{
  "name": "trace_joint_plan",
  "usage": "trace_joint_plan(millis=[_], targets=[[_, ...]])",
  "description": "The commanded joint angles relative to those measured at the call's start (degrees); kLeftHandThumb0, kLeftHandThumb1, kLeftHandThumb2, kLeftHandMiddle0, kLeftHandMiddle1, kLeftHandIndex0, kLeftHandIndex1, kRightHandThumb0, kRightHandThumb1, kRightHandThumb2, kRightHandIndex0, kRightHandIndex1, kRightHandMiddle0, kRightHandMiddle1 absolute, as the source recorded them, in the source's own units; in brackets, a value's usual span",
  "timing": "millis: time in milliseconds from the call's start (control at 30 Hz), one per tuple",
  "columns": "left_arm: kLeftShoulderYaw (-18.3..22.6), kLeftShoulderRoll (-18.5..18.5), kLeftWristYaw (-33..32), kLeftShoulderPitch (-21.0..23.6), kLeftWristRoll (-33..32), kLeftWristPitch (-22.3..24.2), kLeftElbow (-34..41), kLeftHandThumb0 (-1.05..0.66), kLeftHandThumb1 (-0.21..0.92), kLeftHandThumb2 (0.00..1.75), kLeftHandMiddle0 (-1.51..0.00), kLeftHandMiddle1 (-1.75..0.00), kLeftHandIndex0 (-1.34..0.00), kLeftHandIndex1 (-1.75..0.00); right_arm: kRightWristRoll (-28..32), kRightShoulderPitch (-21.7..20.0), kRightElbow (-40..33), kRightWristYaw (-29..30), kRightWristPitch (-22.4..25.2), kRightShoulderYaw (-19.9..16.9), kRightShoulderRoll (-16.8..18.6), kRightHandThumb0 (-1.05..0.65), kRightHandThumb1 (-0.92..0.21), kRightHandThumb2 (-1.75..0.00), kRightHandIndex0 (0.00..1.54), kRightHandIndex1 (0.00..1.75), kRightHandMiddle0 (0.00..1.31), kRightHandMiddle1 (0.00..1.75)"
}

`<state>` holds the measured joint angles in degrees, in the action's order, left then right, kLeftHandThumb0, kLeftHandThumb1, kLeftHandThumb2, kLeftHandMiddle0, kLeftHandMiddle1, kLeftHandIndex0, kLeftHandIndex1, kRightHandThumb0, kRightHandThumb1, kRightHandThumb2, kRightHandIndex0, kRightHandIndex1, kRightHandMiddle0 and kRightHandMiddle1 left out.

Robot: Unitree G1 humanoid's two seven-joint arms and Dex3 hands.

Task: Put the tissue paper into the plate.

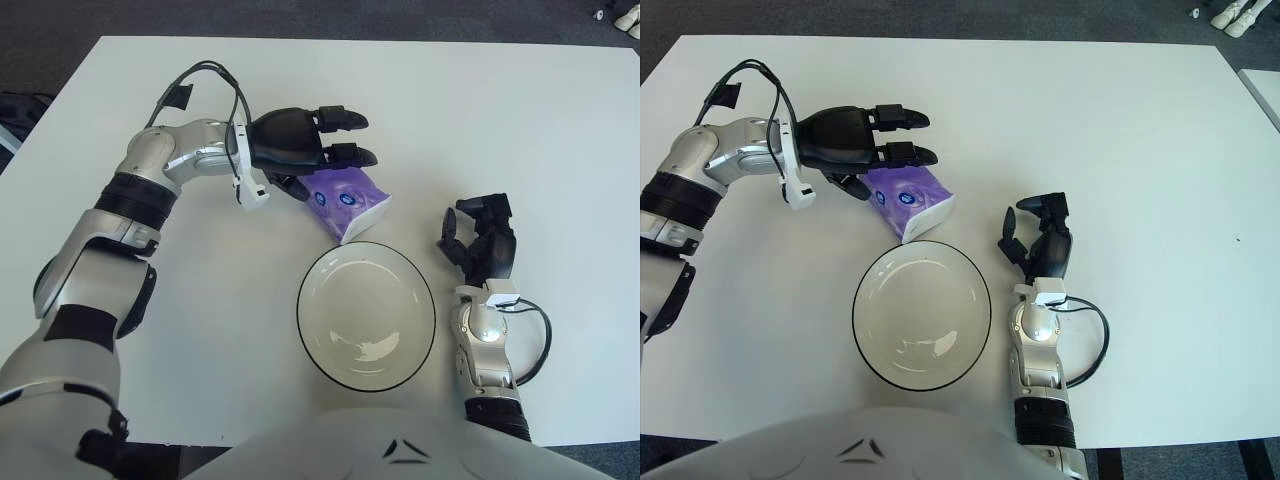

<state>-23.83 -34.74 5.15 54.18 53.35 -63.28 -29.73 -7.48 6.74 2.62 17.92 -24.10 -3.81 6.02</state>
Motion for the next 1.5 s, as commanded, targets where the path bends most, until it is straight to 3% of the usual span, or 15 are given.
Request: trace_joint_plan(millis=[0, 233, 567, 1100, 1467], targets=[[-1.1, -1.0, -2.5, 1.6, 2.2, -0.6, -0.3, -1.04, 0.7, 0.72, 0.0, 0.0, 0.0, 0.0, -0.1, 5.3, 5.2, 0.1, 3.5, -0.3, 0.6, -0.39, -0.65, -0.9, 0.5, 1.35, 0.35, 1.75], [-2.8, -0.9, -5.8, 3.2, 4.2, -1.5, -2.3, -1.05, 0.73, 0.68, 0.0, 0.0, 0.0, 0.0, 0.1, 5.3, 5.6, -0.3, 2.6, -0.3, 0.3, -0.39, -0.66, -0.9, 0.5, 1.35, 0.35, 1.75], [-4.7, -1.4, -3.7, 3.8, 3.1, -2.6, -2.4, -1.05, 0.76, 0.63, 0.0, 0.0, 0.0, 0.0, 0.4, 5.6, 4.9, 0.2, 3.5, -0.4, 1.0, -0.39, -0.65, -0.91, 0.5, 1.36, 0.36, 1.75], [-7.8, -2.1, 22.5, 4.3, -15.5, 0.5, -1.2, -1.05, 0.78, 0.55, 0.0, 0.0, 0.0, 0.0, -0.1, 5.8, 4.6, 0.5, 3.8, -0.1, 1.3, -0.39, -0.63, -0.93, 0.51, 1.36, 0.37, 1.75], [-9.4, -1.1, 33.3, 2.6, -24.1, 3.6, 1.9, -1.05, 0.75, 0.53, 0.0, 0.0, 0.0, 0.0, -0.3, 6.0, 4.8, 0.9, 3.1, 0.1, 1.4, -0.39, -0.61, -0.95, 0.51, 1.37, 0.38, 1.75]])
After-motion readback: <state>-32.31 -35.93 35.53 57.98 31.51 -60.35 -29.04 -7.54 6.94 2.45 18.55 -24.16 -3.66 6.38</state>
